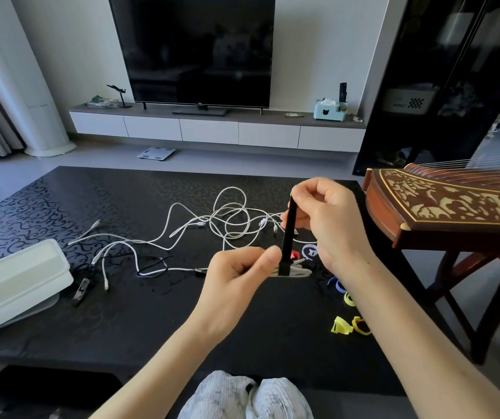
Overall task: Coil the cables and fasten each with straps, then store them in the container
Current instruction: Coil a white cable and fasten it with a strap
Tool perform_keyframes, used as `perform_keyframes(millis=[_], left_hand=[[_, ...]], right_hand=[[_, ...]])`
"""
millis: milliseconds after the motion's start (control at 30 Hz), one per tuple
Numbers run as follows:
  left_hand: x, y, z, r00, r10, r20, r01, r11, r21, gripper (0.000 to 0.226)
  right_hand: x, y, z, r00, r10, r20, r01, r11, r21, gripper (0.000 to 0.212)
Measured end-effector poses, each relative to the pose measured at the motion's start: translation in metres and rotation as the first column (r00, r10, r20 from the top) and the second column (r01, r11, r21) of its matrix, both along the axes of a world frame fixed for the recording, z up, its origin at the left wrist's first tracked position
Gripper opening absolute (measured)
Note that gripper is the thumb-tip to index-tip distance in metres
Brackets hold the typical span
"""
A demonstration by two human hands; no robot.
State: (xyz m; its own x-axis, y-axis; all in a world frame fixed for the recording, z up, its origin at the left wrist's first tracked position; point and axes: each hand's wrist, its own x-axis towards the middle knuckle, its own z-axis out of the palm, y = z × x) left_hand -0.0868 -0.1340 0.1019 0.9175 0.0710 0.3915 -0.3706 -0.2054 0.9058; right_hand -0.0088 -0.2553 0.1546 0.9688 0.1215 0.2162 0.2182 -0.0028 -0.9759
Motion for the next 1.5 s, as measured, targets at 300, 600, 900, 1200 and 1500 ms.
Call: perform_keyframes(millis=[300,600,900,1200,1500], left_hand=[[0.004,-0.01,-0.003,0.97,0.179,-0.161,-0.206,0.964,-0.167,0.049],[0.004,-0.015,0.002,0.977,0.21,-0.045,-0.213,0.974,-0.081,0.046],[0.009,-0.012,-0.007,0.979,0.205,-0.016,-0.205,0.978,-0.022,0.047],[0.012,-0.019,-0.011,0.902,-0.078,-0.425,-0.092,0.926,-0.365,0.033],[0.02,-0.011,0.01,0.715,-0.266,-0.647,-0.047,0.904,-0.424,0.033]], right_hand=[[-0.032,-0.009,-0.01,0.928,0.034,0.37,-0.026,0.999,-0.026,0.01],[-0.042,-0.004,-0.044,1.0,0.024,0.015,-0.024,1.0,0.005,0.018],[-0.043,-0.002,-0.043,0.987,0.005,-0.163,0.017,0.991,0.13,0.01],[-0.032,0.004,-0.081,0.569,-0.21,0.795,0.555,0.811,-0.184,0.014],[-0.02,-0.009,-0.078,0.361,-0.05,0.931,0.565,0.806,-0.176,0.017]])
